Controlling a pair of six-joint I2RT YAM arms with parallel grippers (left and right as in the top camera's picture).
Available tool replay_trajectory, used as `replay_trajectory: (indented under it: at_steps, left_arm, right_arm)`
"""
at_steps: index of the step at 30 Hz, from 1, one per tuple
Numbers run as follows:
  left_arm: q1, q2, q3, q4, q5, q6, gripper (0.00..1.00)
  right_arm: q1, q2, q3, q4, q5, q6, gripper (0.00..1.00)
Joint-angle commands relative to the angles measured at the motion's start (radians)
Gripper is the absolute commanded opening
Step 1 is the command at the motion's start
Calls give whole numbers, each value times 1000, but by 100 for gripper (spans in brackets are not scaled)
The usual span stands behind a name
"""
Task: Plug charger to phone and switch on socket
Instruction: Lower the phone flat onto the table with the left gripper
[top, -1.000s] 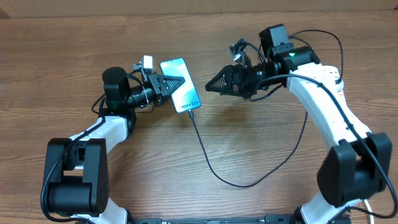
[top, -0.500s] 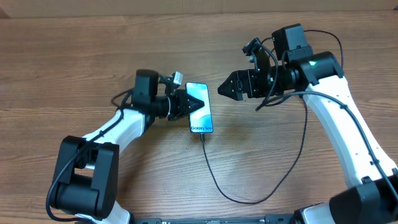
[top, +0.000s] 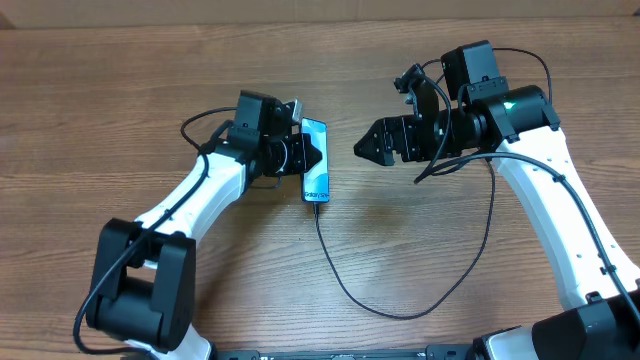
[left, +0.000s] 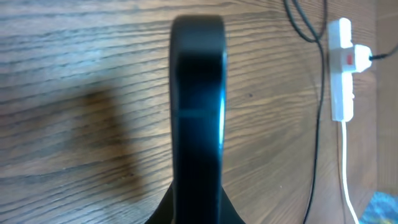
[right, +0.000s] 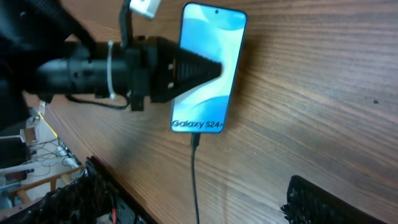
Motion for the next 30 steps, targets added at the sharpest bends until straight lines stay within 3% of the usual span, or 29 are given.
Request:
replay_trajectory:
  at_steps: [1, 27, 30]
  left_arm:
    - [0, 59, 28, 6, -21, -88, 4]
    - [0, 175, 28, -38, -75, -113, 4]
    - [0, 175, 28, -63, -101, -116, 12]
  right_arm:
    - [3, -23, 14, -15, 9, -5, 93]
    - [3, -23, 14, -63, 9, -5, 96]
    - [3, -23, 14, -67, 9, -5, 96]
